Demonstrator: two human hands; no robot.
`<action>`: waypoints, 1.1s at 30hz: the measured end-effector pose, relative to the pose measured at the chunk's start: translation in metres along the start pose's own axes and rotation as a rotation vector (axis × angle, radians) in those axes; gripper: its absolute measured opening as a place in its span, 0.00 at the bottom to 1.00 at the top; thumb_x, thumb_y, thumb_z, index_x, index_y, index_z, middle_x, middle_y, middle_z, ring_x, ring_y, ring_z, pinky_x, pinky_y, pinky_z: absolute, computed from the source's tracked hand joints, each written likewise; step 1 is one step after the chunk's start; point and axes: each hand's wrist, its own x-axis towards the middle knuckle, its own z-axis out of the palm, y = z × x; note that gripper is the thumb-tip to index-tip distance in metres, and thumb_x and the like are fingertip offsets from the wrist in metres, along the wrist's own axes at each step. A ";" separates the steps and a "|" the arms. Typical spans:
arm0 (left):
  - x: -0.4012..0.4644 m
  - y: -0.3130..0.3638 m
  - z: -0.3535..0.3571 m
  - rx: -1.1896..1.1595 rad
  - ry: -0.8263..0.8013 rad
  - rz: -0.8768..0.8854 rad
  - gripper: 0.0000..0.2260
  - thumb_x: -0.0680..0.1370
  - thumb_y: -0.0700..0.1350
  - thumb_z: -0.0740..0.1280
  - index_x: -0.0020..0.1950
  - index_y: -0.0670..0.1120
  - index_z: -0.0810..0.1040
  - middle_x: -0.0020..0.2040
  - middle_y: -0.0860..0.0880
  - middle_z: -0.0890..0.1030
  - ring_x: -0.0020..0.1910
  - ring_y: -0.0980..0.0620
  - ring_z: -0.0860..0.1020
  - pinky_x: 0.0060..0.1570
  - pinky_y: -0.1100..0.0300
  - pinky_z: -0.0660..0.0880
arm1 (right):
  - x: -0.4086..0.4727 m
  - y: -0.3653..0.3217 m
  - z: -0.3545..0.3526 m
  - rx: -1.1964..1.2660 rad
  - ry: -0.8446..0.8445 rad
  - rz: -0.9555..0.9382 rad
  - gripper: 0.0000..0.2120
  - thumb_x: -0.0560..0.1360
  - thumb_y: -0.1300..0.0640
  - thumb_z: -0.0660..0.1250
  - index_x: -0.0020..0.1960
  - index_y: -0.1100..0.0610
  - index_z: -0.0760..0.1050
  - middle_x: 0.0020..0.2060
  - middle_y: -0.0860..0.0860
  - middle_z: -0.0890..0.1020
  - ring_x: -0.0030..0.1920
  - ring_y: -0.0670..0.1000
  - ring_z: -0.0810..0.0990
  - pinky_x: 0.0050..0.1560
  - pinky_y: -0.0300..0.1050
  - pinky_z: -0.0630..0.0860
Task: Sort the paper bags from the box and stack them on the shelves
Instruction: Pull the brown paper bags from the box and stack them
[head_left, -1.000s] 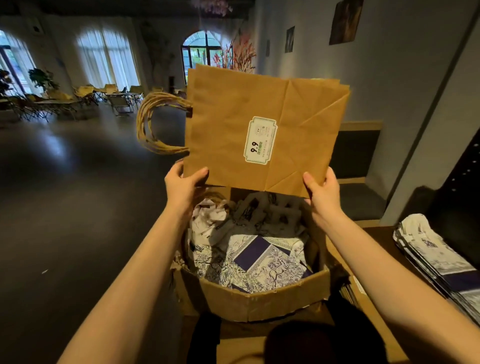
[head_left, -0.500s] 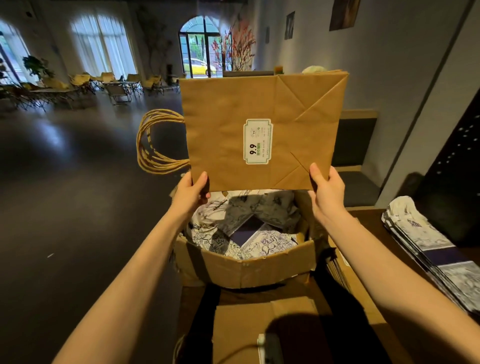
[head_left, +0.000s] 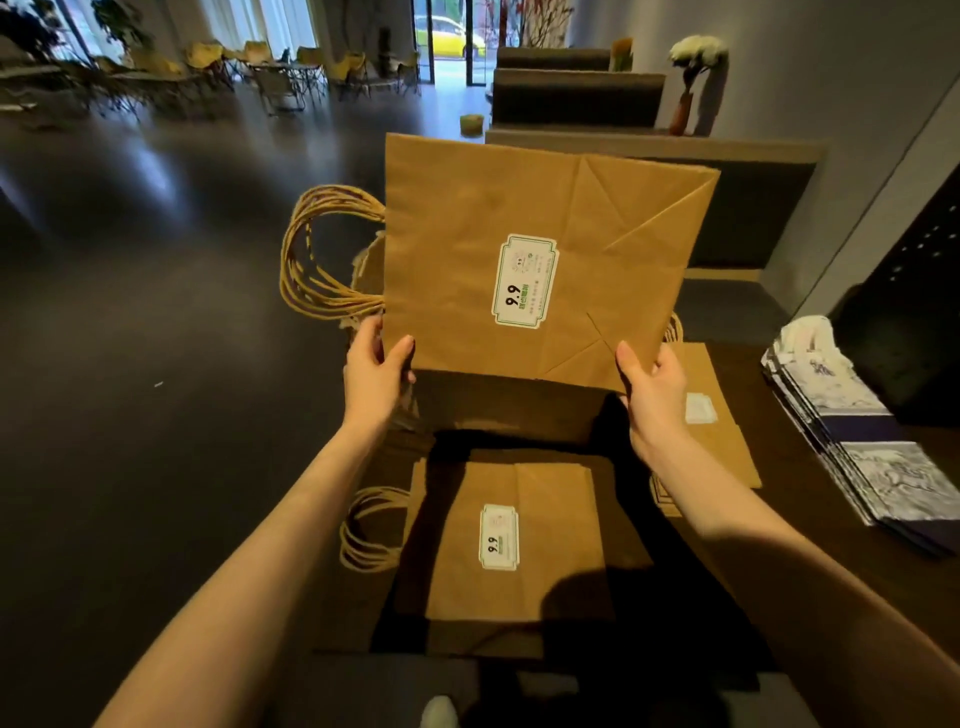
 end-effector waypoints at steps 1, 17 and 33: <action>-0.011 -0.005 -0.002 -0.006 0.010 -0.028 0.10 0.80 0.39 0.61 0.60 0.49 0.71 0.50 0.51 0.79 0.34 0.54 0.76 0.38 0.56 0.75 | -0.009 0.007 -0.004 -0.017 0.005 0.023 0.22 0.75 0.50 0.68 0.66 0.55 0.70 0.64 0.51 0.75 0.66 0.52 0.72 0.68 0.56 0.69; -0.142 -0.094 -0.028 0.242 0.021 -0.495 0.19 0.76 0.40 0.69 0.66 0.44 0.74 0.42 0.48 0.82 0.32 0.54 0.79 0.31 0.68 0.76 | -0.120 0.119 -0.057 -0.192 0.113 0.261 0.11 0.78 0.60 0.64 0.58 0.63 0.71 0.57 0.60 0.78 0.53 0.52 0.76 0.58 0.49 0.74; -0.165 -0.159 -0.023 0.589 -0.050 -0.727 0.12 0.72 0.52 0.72 0.54 0.54 0.81 0.49 0.49 0.83 0.48 0.46 0.81 0.52 0.48 0.78 | -0.118 0.171 -0.060 -0.445 0.171 0.531 0.17 0.79 0.60 0.61 0.66 0.64 0.68 0.62 0.60 0.75 0.62 0.59 0.74 0.57 0.46 0.70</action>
